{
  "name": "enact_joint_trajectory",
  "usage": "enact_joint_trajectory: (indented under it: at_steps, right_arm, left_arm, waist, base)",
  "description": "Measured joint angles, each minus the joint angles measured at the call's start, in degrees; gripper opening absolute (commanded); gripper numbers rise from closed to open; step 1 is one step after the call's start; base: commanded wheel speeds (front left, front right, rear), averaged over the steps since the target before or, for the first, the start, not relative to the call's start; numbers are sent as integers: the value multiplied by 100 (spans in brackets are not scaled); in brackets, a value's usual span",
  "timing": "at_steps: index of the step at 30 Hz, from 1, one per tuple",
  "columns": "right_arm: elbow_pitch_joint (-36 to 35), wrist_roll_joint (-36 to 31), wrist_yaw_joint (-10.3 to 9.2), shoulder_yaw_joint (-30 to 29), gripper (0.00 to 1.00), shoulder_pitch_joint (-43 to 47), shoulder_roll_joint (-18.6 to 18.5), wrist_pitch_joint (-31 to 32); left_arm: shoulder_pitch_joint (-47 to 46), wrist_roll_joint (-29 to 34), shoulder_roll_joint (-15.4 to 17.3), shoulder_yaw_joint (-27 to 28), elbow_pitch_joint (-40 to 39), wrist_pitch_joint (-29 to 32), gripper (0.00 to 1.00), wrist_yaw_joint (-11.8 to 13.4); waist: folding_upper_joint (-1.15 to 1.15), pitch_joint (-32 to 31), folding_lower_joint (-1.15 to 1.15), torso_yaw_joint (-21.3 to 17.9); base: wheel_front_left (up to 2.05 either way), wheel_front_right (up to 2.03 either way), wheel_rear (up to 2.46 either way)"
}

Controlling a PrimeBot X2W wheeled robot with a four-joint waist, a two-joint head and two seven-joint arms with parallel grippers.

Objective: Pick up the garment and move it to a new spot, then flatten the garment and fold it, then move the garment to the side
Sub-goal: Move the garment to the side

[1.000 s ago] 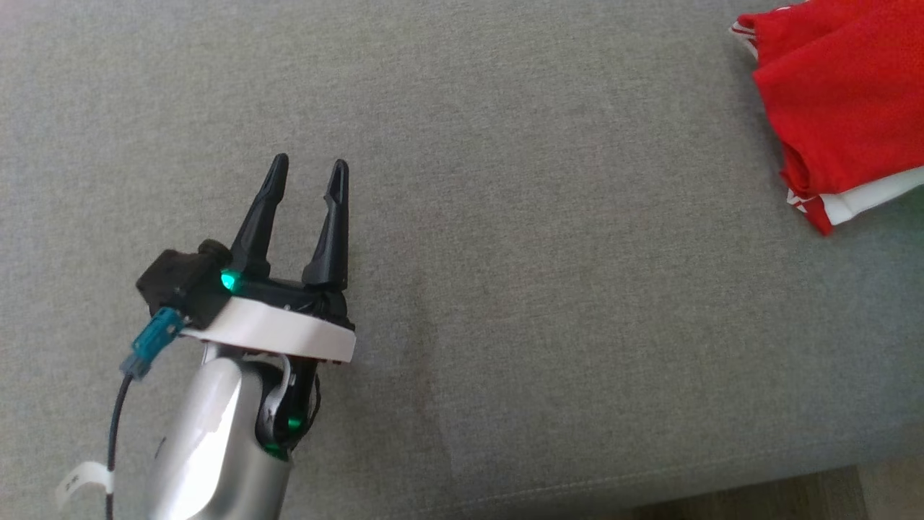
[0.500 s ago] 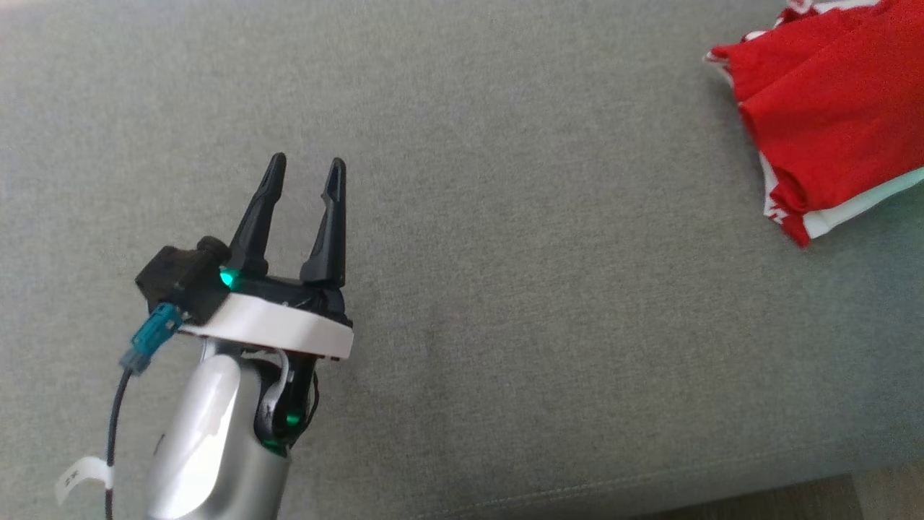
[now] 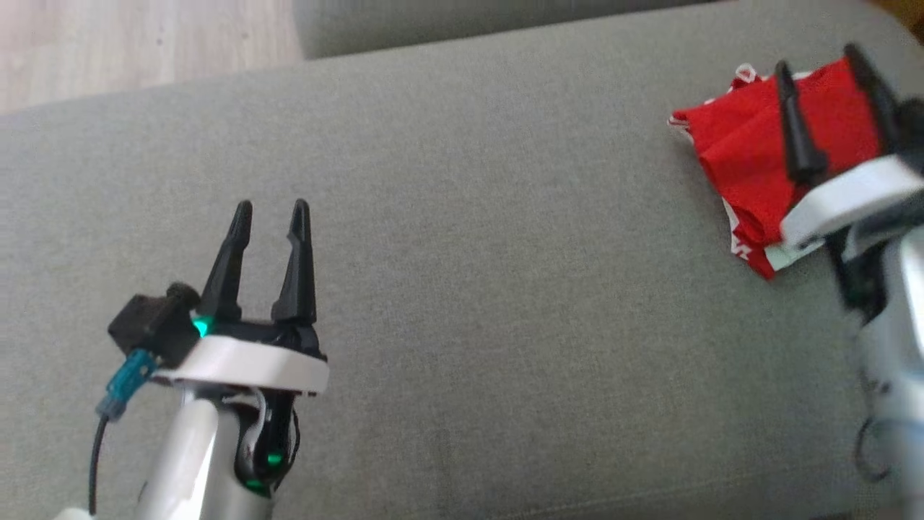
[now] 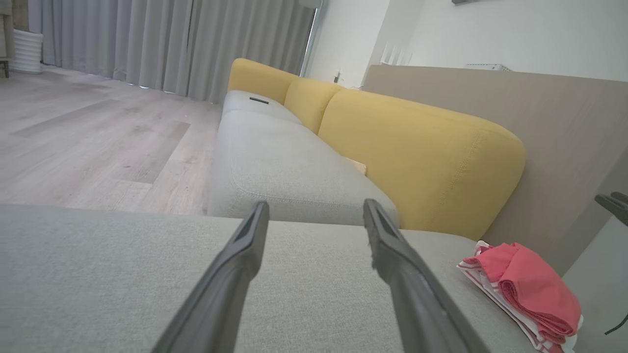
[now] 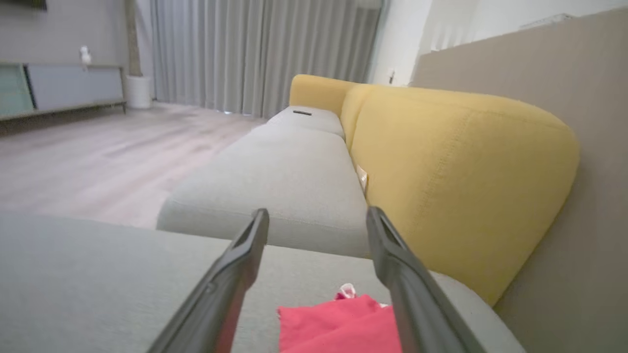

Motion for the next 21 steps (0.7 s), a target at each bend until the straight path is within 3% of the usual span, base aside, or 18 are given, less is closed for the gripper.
enact_joint_trajectory:
  at_steps: [12,16,21]
  right_arm:
    - [-625,92,0,-651,100,1779,1325,-602]
    - [-664,122,0,-865,100,2271,1499,-776]
    - [-669,245,0,-828,100,2659,1540,-900]
  left_arm:
    - [698,-54,3,-5,-26,1,100,148]
    - [974,-62,4,9,-20,1,100,296]
    - [1166,-102,5,2,9,1,100,292]
  waist:
    - [0,-557,0,200]
    - [0,-723,0,234]
    - [0,-799,0,247]
  base:
    - [0,0,0]
    - [0,0,0]
    - [0,0,0]
